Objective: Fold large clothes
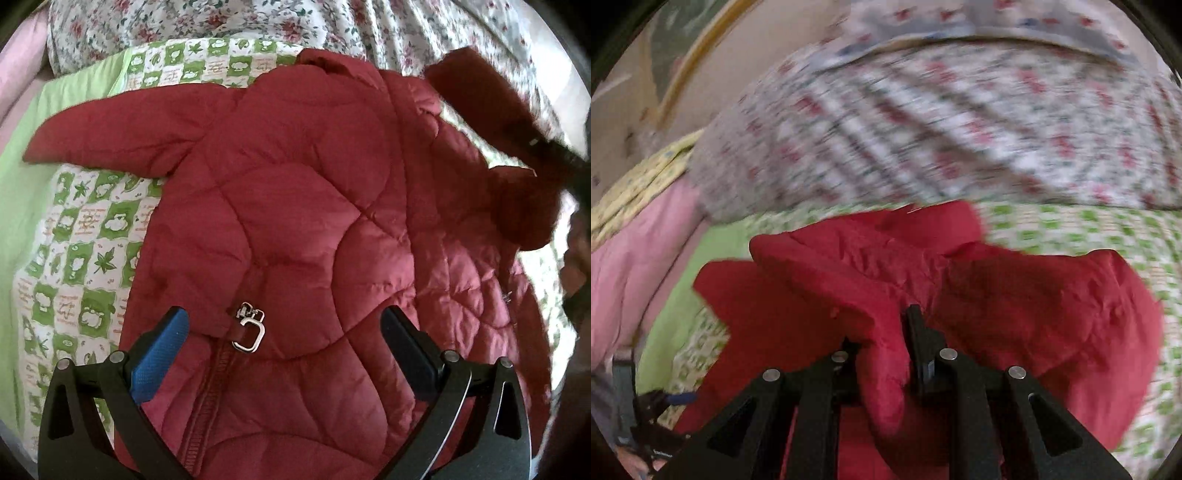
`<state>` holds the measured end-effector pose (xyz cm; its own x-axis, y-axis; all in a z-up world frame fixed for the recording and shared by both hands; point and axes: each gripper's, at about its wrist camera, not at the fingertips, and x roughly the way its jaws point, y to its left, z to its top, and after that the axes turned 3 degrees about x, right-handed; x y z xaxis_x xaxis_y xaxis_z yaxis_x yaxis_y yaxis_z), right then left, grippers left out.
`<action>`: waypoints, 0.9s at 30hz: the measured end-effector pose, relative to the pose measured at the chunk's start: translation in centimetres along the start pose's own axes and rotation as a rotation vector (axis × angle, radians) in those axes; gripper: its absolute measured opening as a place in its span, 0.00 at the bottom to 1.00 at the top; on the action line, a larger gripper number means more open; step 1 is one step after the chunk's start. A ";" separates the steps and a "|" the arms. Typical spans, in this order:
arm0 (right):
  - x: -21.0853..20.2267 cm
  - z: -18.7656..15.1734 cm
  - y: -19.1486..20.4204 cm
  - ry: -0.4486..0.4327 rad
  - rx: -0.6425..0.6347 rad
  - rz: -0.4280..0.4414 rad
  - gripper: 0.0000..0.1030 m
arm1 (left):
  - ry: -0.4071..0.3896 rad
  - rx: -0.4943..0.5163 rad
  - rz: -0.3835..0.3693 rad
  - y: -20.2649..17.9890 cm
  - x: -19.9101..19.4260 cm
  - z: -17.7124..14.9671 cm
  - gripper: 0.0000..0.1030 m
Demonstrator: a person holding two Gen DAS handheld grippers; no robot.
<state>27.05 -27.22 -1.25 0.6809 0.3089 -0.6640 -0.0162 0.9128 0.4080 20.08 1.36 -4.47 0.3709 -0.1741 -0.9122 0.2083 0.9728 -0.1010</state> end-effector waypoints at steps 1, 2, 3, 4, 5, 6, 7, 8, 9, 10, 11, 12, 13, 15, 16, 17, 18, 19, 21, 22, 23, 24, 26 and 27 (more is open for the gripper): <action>1.2 -0.6 1.4 0.021 -0.013 0.019 0.15 | 0.001 -0.012 -0.022 0.5 -0.1 0.2 1.00; 2.2 -1.1 2.2 0.041 -0.030 0.030 0.15 | -0.003 -0.024 -0.045 0.9 -0.2 0.3 1.00; 3.3 -1.7 3.3 0.061 -0.055 0.035 0.15 | -0.007 -0.032 -0.061 1.3 -0.4 0.6 1.00; 4.1 -2.4 4.2 0.079 -0.079 0.039 0.15 | -0.012 -0.040 -0.078 1.8 -0.5 0.8 1.00; 5.0 -3.3 5.4 0.099 -0.114 0.044 0.17 | -0.019 -0.050 -0.100 2.2 -0.7 1.1 1.00; 5.7 -3.9 6.1 0.112 -0.140 0.048 0.19 | -0.026 -0.060 -0.131 2.8 -0.9 1.5 1.00; 6.3 -4.6 6.7 0.126 -0.168 0.048 0.19 | -0.029 -0.071 -0.156 3.1 -0.9 1.9 1.00; 6.5 -5.2 7.2 0.139 -0.186 0.045 0.20 | -0.029 -0.087 -0.189 3.7 -0.8 2.5 1.00; 6.7 -5.7 7.4 0.150 -0.200 0.043 0.20 | -0.030 -0.098 -0.217 4.1 -0.6 3.1 1.00; 7.0 -6.1 7.7 0.161 -0.216 0.043 0.21 | -0.030 -0.109 -0.253 4.4 -0.2 3.9 1.00; 7.0 -6.3 7.7 0.167 -0.228 0.042 0.21 | -0.030 -0.116 -0.284 4.4 -0.1 4.6 1.00; 7.0 -6.5 7.9 0.169 -0.237 0.040 0.22 | -0.026 -0.113 -0.321 4.3 0.5 5.6 1.00; 7.0 -6.7 7.9 0.171 -0.244 0.038 0.22 | -0.020 -0.108 -0.356 4.0 1.0 6.5 1.00; 6.8 -6.6 7.6 0.178 -0.250 0.039 0.27 | 0.002 -0.099 -0.403 3.4 2.1 8.3 1.00; 6.8 -6.7 7.7 0.181 -0.249 0.044 0.29 | 0.010 -0.088 -0.431 3.0 2.6 9.0 1.00; 6.7 -6.6 7.7 0.182 -0.248 0.048 0.31 | 0.023 -0.074 -0.465 2.3 3.5 10.0 1.00; 6.7 -6.6 7.7 0.180 -0.249 0.048 0.31 | 0.043 -0.070 -0.472 1.7 4.8 11.1 1.00; 6.6 -6.6 7.8 0.180 -0.252 0.046 0.31 | 0.057 -0.070 -0.471 1.5 5.4 11.4 0.98; 6.4 -6.6 7.8 0.181 -0.257 0.043 0.32 | 0.101 -0.059 -0.494 0.5 7.4 12.6 0.73; 6.5 -6.7 7.9 0.182 -0.258 0.043 0.32 | 0.118 -0.052 -0.505 0.1 8.0 12.8 0.66; 6.3 -6.8 7.8 0.183 -0.255 0.045 0.34 | 0.136 -0.039 -0.505 -0.3 8.7 12.9 0.48; 6.1 -6.8 7.8 0.195 -0.255 0.043 0.38 | 0.145 -0.030 -0.496 -0.6 9.1 13.0 0.34; 5.6 -6.9 7.6 0.196 -0.256 0.039 0.46 | 0.137 -0.023 -0.496 -0.4 9.2 12.8 0.25; 5.1 -7.1 7.4 0.193 -0.252 0.040 0.48 | 0.120 -0.018 -0.496 -0.2 8.9 12.8 0.19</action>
<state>25.20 -17.01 -6.01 0.5251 0.3692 -0.7668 -0.2381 0.9288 0.2841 34.97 -2.31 -7.45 0.1244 -0.5983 -0.7915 0.3171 0.7799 -0.5397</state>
